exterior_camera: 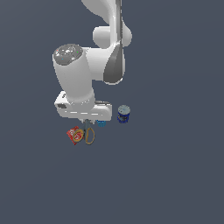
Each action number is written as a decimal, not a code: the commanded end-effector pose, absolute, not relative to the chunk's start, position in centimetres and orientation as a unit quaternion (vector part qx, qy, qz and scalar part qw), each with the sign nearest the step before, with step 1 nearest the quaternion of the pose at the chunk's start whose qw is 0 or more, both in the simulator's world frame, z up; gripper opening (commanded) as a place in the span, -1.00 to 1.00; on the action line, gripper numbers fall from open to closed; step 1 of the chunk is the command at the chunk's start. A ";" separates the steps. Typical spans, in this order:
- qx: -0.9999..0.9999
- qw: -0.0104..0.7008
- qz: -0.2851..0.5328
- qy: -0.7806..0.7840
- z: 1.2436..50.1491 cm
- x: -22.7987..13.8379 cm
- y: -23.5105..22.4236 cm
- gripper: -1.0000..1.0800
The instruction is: Pick up a designated object from a clutter of objects.
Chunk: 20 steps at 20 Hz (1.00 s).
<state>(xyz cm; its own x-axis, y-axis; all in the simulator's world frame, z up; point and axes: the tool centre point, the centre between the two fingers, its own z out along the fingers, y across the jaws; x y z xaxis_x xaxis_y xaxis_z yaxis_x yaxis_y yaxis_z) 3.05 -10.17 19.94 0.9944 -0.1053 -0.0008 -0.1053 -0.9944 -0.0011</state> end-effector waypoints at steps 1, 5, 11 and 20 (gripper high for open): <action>-0.999 0.001 0.000 0.053 22.7 2.1 -10.7 -1.00; -0.999 0.001 0.000 0.053 27.2 0.5 -11.6 -1.00; -0.999 0.001 0.000 0.053 33.4 -1.5 -12.9 -1.00; -0.999 0.000 0.000 0.053 40.0 -3.5 -14.3 -1.00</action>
<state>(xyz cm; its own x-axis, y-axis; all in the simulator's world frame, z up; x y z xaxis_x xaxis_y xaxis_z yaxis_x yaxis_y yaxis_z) -3.21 -14.15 39.06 0.9944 -0.1055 0.0007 -0.1055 -0.9944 -0.0008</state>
